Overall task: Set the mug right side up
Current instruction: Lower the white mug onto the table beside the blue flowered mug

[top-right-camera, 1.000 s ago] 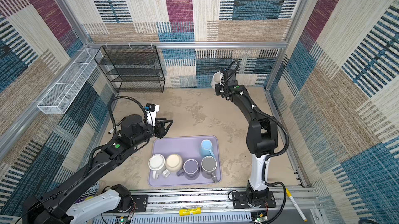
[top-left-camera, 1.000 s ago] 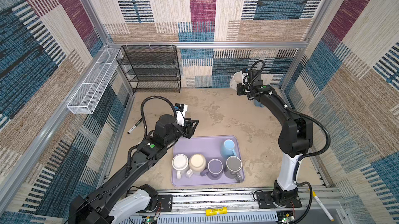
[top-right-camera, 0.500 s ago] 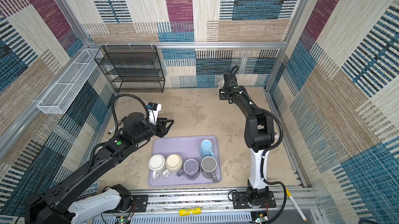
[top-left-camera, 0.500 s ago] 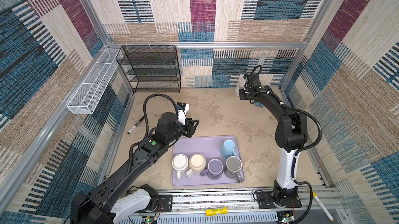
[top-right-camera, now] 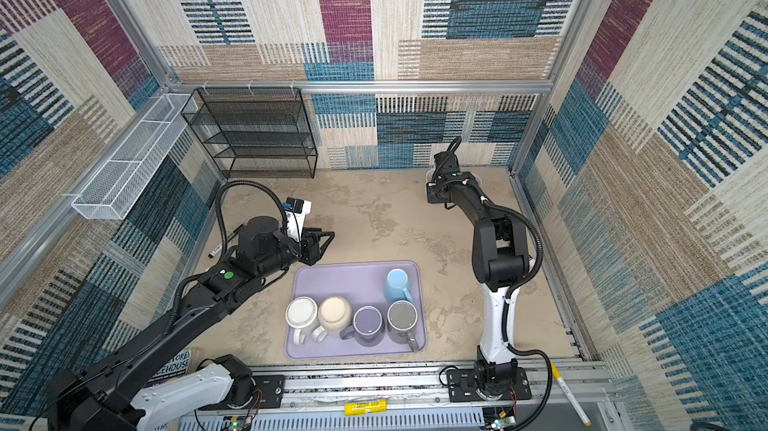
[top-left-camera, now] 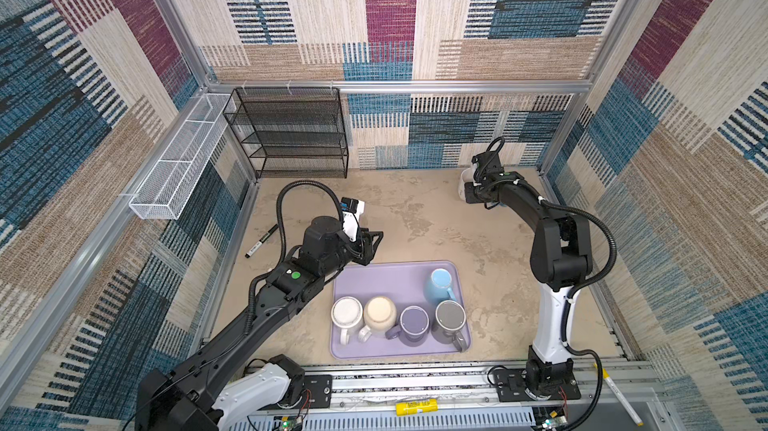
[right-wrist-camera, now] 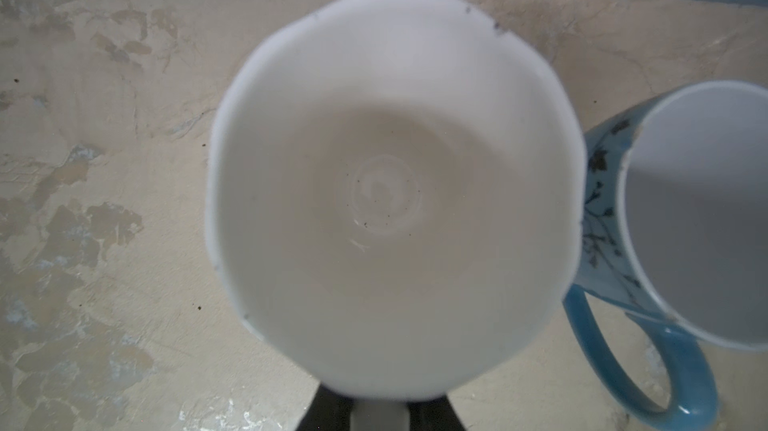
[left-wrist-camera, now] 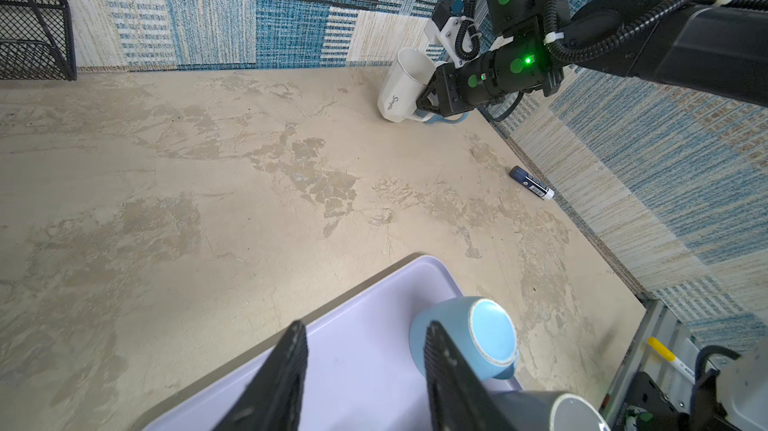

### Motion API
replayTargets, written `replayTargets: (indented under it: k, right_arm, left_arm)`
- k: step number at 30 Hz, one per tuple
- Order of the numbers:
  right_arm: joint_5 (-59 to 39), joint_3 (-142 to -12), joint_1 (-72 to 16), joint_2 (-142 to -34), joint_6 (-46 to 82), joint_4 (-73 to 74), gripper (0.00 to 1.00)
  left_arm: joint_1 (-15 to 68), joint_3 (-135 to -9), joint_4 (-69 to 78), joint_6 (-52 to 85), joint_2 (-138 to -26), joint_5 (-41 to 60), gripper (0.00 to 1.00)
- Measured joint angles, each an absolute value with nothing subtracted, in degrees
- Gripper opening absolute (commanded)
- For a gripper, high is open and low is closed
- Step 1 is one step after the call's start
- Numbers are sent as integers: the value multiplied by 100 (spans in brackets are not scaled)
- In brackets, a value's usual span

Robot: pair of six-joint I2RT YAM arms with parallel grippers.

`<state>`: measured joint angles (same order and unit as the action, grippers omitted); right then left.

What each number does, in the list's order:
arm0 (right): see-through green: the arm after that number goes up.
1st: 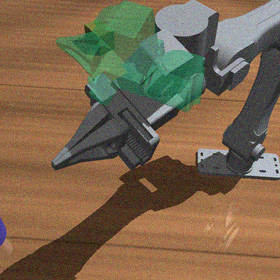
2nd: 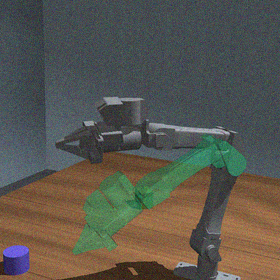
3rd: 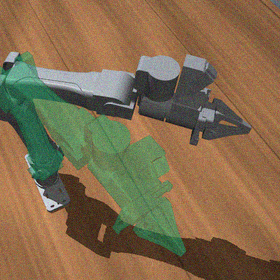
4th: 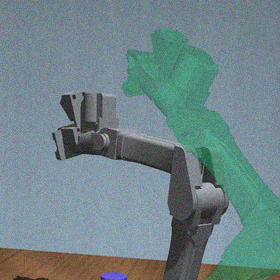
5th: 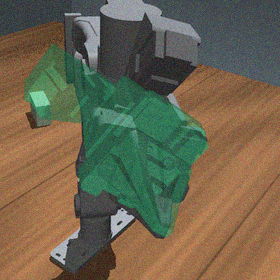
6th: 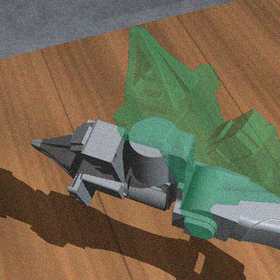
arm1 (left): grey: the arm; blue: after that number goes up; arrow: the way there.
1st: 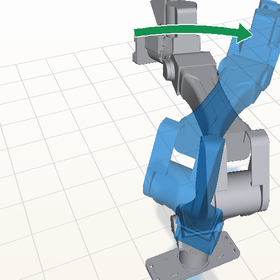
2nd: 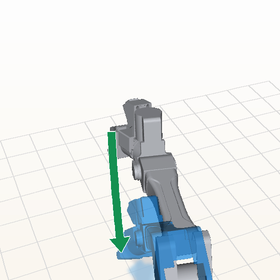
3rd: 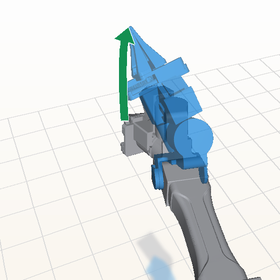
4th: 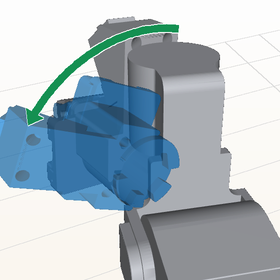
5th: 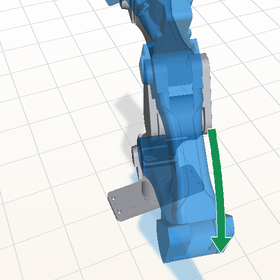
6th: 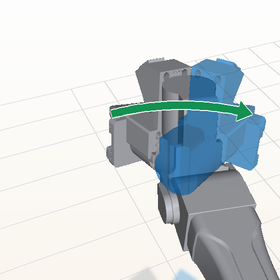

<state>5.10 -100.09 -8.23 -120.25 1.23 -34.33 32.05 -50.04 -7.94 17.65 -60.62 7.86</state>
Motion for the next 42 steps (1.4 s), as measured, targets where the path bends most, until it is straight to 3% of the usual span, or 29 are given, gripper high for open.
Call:
replayTargets:
  k: [17, 20, 42]
  right_arm:
    - [668, -9900, -810, -12097, 99, -3369, 0]
    - [694, -9900, -801, -12123, 99, -3304, 11]
    - [751, -9782, -766, -12007, 99, -3225, 32]
  left_arm:
    - [3214, -5004, -803, 1765, -6053, 784, 46]
    - [3214, -5004, -814, 1765, -6073, 775, 45]
    - [3267, -5013, -926, 1765, -6080, 617, 45]
